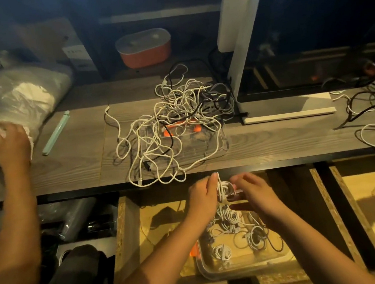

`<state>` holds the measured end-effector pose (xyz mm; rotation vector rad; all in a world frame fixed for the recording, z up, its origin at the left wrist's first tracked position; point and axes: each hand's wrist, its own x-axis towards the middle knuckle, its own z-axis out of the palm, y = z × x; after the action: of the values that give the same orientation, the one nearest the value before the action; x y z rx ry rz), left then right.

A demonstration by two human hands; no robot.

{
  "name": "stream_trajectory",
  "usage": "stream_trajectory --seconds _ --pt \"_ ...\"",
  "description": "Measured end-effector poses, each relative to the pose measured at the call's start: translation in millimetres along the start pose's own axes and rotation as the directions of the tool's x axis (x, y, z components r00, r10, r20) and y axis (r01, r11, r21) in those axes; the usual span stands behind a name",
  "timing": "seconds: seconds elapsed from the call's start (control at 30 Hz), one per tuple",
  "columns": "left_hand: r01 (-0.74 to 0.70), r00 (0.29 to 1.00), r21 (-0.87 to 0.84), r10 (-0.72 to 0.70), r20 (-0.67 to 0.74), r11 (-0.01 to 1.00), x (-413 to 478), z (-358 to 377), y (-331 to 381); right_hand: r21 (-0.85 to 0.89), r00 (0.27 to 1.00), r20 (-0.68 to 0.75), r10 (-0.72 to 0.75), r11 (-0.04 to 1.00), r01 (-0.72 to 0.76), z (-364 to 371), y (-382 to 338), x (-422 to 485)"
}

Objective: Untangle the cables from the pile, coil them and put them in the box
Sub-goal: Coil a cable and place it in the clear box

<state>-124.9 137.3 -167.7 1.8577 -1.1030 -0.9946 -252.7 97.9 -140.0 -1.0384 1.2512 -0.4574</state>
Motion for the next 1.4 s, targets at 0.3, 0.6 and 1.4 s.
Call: stream_trajectory --seconds 0.3,0.6,1.4 --pt "0.282 0.948 -0.035 -0.273 0.161 0.959 -25 29 -38 0.046 0.994 -0.088 0.071 0.997 -0.067 2 58 4" --pt "0.502 0.843 0.011 -0.493 0.214 0.865 -24 47 -67 0.034 0.976 -0.087 0.201 0.979 -0.199 0 90 15" --pt "-0.23 0.941 0.216 0.274 -0.2 0.949 23 -36 -4 0.555 0.991 0.013 0.136 0.823 -0.12 41 -64 51"
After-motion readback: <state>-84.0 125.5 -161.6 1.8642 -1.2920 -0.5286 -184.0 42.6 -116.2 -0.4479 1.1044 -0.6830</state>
